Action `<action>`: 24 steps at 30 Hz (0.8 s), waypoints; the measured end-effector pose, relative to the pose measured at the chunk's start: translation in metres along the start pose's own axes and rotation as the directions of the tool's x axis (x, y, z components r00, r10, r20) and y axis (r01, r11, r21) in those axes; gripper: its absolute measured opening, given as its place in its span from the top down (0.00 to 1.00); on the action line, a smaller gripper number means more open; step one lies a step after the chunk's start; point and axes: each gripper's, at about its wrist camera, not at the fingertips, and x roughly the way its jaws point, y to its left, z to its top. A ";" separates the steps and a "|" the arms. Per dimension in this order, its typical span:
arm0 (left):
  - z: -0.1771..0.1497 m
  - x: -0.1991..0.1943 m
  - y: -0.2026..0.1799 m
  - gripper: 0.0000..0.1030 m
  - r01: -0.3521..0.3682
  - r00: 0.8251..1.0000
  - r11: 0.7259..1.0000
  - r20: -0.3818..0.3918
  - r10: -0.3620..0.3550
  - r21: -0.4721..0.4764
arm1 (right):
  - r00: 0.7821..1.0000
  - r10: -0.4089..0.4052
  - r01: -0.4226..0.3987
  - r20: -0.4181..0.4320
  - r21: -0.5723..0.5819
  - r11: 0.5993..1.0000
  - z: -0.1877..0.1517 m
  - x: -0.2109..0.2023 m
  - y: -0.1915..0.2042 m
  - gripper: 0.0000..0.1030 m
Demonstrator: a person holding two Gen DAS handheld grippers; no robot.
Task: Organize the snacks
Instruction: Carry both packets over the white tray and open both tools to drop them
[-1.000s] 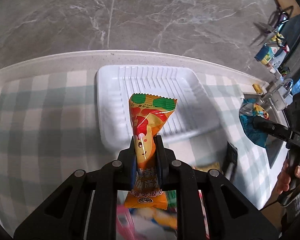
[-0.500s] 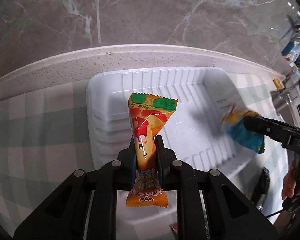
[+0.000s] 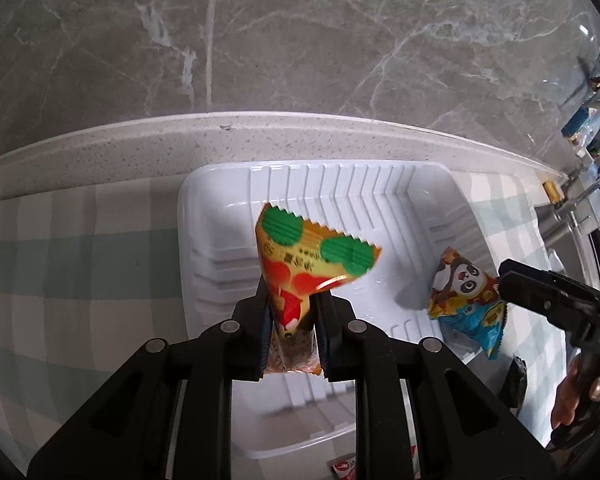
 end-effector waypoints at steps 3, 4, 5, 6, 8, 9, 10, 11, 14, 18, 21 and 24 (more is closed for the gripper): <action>0.000 -0.003 -0.003 0.84 0.018 1.000 1.000 0.008 -0.018 -0.005 | 1.000 0.006 -0.006 0.010 -0.005 1.000 -0.004 -0.005 0.003 0.47; 0.000 -0.006 -0.002 0.83 0.032 0.999 0.999 0.008 -0.032 -0.009 | 1.000 0.014 -0.014 0.014 -0.002 1.000 -0.006 -0.008 0.003 0.46; -0.001 -0.009 -0.002 0.83 0.043 0.999 0.999 0.015 -0.043 -0.020 | 1.000 0.017 -0.017 0.014 0.001 1.000 -0.007 -0.008 0.003 0.45; 0.000 -0.010 -0.001 0.83 0.050 0.999 0.998 0.020 -0.050 -0.025 | 1.000 0.018 -0.018 0.014 0.004 1.000 -0.009 -0.009 0.004 0.45; -0.001 -0.014 0.002 0.83 0.077 0.997 0.996 0.032 -0.076 -0.034 | 1.000 0.025 -0.025 0.015 0.010 1.000 -0.012 -0.010 0.004 0.44; 0.000 -0.015 0.001 0.83 0.087 0.996 0.996 0.037 -0.086 -0.036 | 0.999 0.027 -0.028 0.016 0.012 1.000 -0.014 -0.011 0.005 0.44; 0.000 -0.015 0.000 0.83 0.098 0.995 0.995 0.040 -0.097 -0.036 | 0.999 0.029 -0.029 0.018 0.012 0.999 -0.016 -0.013 0.005 0.44; 0.000 -0.016 0.000 0.83 0.102 0.994 0.994 0.038 -0.100 -0.035 | 0.999 0.032 -0.032 0.018 0.010 0.999 -0.017 -0.014 0.005 0.43; -0.001 -0.011 -0.003 0.82 0.108 0.994 0.994 0.020 -0.108 -0.024 | 0.999 0.024 -0.024 0.020 -0.005 1.000 -0.020 -0.015 0.010 0.43; -0.004 0.007 -0.004 0.82 0.080 0.996 0.997 -0.035 -0.081 -0.022 | 0.999 0.032 -0.032 0.018 -0.005 0.999 -0.021 -0.014 0.014 0.42; -0.007 0.016 -0.002 0.82 0.065 0.996 0.997 -0.054 -0.067 -0.038 | 0.999 0.036 -0.036 0.016 -0.004 0.999 -0.022 -0.013 0.015 0.41; -0.010 0.017 0.000 0.82 0.082 0.995 0.996 -0.047 -0.083 -0.041 | 0.999 0.035 -0.035 0.011 -0.012 0.999 -0.022 -0.011 0.017 0.41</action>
